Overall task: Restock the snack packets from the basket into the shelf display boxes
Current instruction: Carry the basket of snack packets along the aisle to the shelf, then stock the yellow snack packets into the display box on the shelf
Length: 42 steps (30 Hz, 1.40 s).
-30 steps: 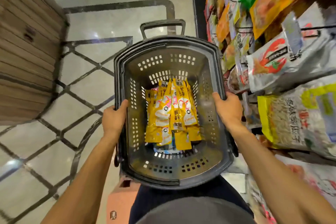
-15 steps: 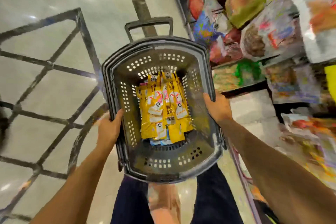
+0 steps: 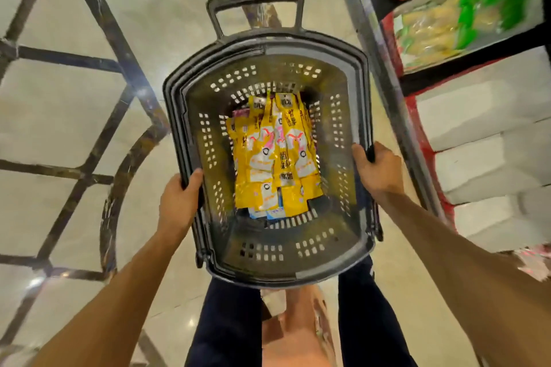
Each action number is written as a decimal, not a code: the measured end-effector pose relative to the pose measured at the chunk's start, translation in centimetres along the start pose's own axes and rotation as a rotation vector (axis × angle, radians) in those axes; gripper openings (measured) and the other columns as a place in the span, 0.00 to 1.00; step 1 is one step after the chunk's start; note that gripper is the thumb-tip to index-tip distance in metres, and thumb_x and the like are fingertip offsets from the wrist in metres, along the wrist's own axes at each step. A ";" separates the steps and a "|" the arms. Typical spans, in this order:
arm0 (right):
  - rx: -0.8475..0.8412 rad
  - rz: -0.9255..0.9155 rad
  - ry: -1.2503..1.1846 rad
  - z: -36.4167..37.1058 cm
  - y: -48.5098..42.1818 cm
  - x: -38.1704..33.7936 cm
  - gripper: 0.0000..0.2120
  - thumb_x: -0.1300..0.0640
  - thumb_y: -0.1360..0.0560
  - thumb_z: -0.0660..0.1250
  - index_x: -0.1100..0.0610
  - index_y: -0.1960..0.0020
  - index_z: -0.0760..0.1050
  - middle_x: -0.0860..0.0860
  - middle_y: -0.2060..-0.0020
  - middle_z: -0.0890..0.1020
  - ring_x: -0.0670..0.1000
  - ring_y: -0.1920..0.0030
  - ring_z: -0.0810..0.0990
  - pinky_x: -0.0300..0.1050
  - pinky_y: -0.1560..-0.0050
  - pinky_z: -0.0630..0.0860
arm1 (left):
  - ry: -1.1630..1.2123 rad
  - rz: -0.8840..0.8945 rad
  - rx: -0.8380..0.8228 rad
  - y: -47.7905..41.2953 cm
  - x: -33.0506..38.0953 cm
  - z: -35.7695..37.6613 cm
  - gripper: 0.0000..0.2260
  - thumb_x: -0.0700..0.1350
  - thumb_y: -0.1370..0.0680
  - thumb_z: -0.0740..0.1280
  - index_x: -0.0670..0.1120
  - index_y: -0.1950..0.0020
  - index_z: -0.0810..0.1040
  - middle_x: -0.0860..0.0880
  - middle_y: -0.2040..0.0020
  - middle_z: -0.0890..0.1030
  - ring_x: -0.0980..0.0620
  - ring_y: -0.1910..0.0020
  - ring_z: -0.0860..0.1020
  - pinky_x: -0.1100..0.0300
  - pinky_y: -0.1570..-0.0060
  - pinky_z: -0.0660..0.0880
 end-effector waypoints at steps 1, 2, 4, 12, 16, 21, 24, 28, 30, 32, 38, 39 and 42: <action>-0.001 -0.005 -0.011 0.4 0.0 0.5 0.21 0.45 0.20 0.62 0.58 0.65 0.66 0.52 0.73 0.71 0.60 0.67 0.75 0.47 0.66 0.66 | 0.019 0.007 0.020 0.1 -0.4 0.3 0.20 0.60 0.18 0.60 0.45 0.41 0.78 0.46 0.49 0.82 0.44 0.52 0.81 0.48 0.49 0.77; -0.007 -0.013 -0.021 0.9 -0.1 1.0 0.21 0.44 0.20 0.61 0.57 0.65 0.67 0.53 0.72 0.73 0.59 0.66 0.76 0.47 0.65 0.68 | 0.036 0.015 0.036 0.3 -0.8 0.7 0.21 0.61 0.18 0.59 0.45 0.39 0.77 0.47 0.47 0.82 0.45 0.50 0.81 0.48 0.48 0.77; -0.040 0.010 -0.020 1.9 0.3 2.1 0.19 0.44 0.20 0.61 0.57 0.63 0.69 0.54 0.69 0.76 0.60 0.63 0.78 0.48 0.62 0.72 | 0.048 0.018 0.067 1.0 -1.9 1.4 0.22 0.60 0.18 0.58 0.46 0.35 0.76 0.48 0.44 0.81 0.46 0.48 0.79 0.50 0.47 0.75; 0.237 -0.515 0.085 0.2 7.2 -4.6 0.28 0.52 0.23 0.66 0.58 0.27 0.63 0.58 0.31 0.64 0.54 0.31 0.64 0.43 0.31 0.65 | -0.187 0.307 0.442 7.3 3.0 1.4 0.26 0.52 0.20 0.65 0.45 0.25 0.64 0.43 0.26 0.66 0.44 0.26 0.63 0.48 0.28 0.61; 0.021 -0.413 0.047 6.2 6.4 -3.5 0.26 0.52 0.22 0.64 0.57 0.27 0.64 0.55 0.32 0.67 0.54 0.31 0.67 0.50 0.32 0.70 | -0.360 0.544 0.246 6.3 6.4 8.2 0.28 0.53 0.19 0.65 0.44 0.23 0.63 0.42 0.23 0.64 0.43 0.25 0.62 0.48 0.27 0.62; -0.148 -0.106 0.016 13.7 4.4 1.3 0.30 0.51 0.22 0.64 0.55 0.23 0.59 0.56 0.29 0.64 0.56 0.28 0.64 0.51 0.27 0.64 | -0.210 0.247 -0.019 -0.2 1.3 14.5 0.34 0.57 0.20 0.64 0.41 0.21 0.58 0.39 0.25 0.67 0.40 0.27 0.66 0.46 0.29 0.65; -0.169 -0.080 0.008 17.4 1.9 2.1 0.30 0.52 0.24 0.66 0.55 0.25 0.61 0.56 0.31 0.66 0.57 0.29 0.64 0.52 0.28 0.64 | -0.048 0.017 -0.078 -4.7 -2.0 17.0 0.36 0.61 0.22 0.64 0.40 0.23 0.61 0.40 0.26 0.70 0.38 0.28 0.69 0.42 0.29 0.68; -0.175 -0.042 0.043 21.5 -1.7 4.6 0.35 0.49 0.26 0.68 0.53 0.24 0.58 0.59 0.32 0.66 0.62 0.31 0.65 0.55 0.30 0.66 | 0.054 -0.127 -0.108 -8.4 -5.0 20.7 0.43 0.64 0.25 0.67 0.37 0.22 0.57 0.38 0.24 0.66 0.37 0.27 0.67 0.43 0.28 0.65; -0.204 -0.051 0.075 23.5 -2.7 5.9 0.39 0.47 0.26 0.68 0.53 0.22 0.53 0.60 0.28 0.63 0.63 0.29 0.63 0.58 0.29 0.64 | 0.032 -0.156 -0.098 -9.5 -6.1 22.3 0.49 0.67 0.28 0.69 0.38 0.21 0.55 0.37 0.22 0.61 0.36 0.25 0.63 0.42 0.27 0.63; -0.210 -0.050 0.135 25.1 -3.1 7.0 0.41 0.44 0.24 0.66 0.52 0.21 0.48 0.59 0.25 0.58 0.62 0.25 0.58 0.59 0.26 0.60 | -0.038 -0.156 -0.073 -9.7 -6.7 23.6 0.55 0.70 0.32 0.71 0.38 0.20 0.50 0.37 0.21 0.53 0.36 0.22 0.55 0.41 0.26 0.59; -0.185 -0.066 0.178 27.2 -3.9 7.8 0.39 0.45 0.24 0.64 0.51 0.21 0.48 0.58 0.25 0.56 0.60 0.26 0.55 0.57 0.26 0.56 | -0.211 -0.019 0.140 -9.3 -8.1 24.6 0.55 0.70 0.36 0.74 0.40 0.22 0.55 0.35 0.22 0.56 0.35 0.24 0.57 0.41 0.28 0.60; -0.197 -0.055 0.157 27.5 -4.1 7.8 0.39 0.47 0.25 0.65 0.51 0.21 0.49 0.58 0.26 0.57 0.60 0.26 0.56 0.57 0.26 0.57 | -0.210 -0.034 0.148 -9.6 -8.3 24.5 0.54 0.69 0.36 0.75 0.40 0.23 0.56 0.35 0.23 0.57 0.35 0.24 0.58 0.41 0.28 0.60; -0.244 -0.058 0.089 27.7 -5.2 7.1 0.38 0.50 0.27 0.65 0.51 0.21 0.52 0.58 0.26 0.57 0.61 0.26 0.56 0.56 0.25 0.58 | -0.119 -0.089 0.138 -10.8 -7.8 24.4 0.52 0.64 0.37 0.79 0.41 0.24 0.56 0.36 0.25 0.58 0.34 0.26 0.60 0.41 0.29 0.61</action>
Point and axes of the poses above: each hand's wrist, its own y-axis away from the middle knuckle, its own z-axis out of the palm, x = y × z, the point moved 10 cm from there along -y, towards the middle knuckle
